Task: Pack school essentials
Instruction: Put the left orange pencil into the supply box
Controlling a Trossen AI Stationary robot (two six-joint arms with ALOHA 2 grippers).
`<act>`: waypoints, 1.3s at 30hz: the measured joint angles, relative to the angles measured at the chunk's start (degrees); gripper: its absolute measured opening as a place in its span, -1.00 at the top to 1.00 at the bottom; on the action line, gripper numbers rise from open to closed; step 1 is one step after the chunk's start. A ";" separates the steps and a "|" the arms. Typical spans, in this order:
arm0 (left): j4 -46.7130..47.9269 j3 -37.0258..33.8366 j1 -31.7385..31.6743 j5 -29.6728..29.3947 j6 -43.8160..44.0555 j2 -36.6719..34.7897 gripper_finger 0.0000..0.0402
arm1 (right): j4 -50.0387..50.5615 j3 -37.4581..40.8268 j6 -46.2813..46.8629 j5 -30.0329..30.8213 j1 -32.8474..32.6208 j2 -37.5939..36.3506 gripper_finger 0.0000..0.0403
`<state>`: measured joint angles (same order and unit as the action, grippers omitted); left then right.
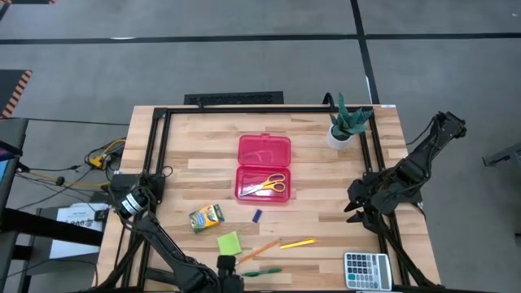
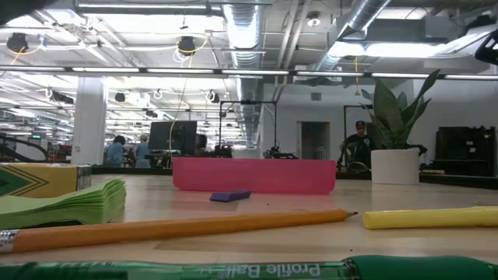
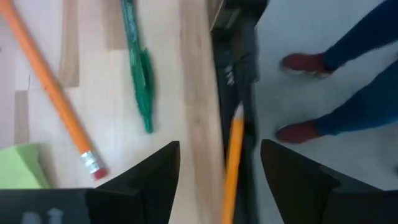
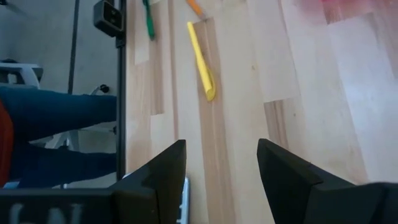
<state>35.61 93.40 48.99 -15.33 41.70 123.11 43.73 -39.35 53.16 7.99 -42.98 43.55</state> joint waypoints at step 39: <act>2.15 0.62 -3.78 11.02 2.03 4.66 0.98 | -0.05 0.00 0.48 -0.39 0.00 0.74 -0.02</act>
<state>37.76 94.03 45.21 -4.31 43.73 127.76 43.68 -39.35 53.64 7.60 -42.98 44.29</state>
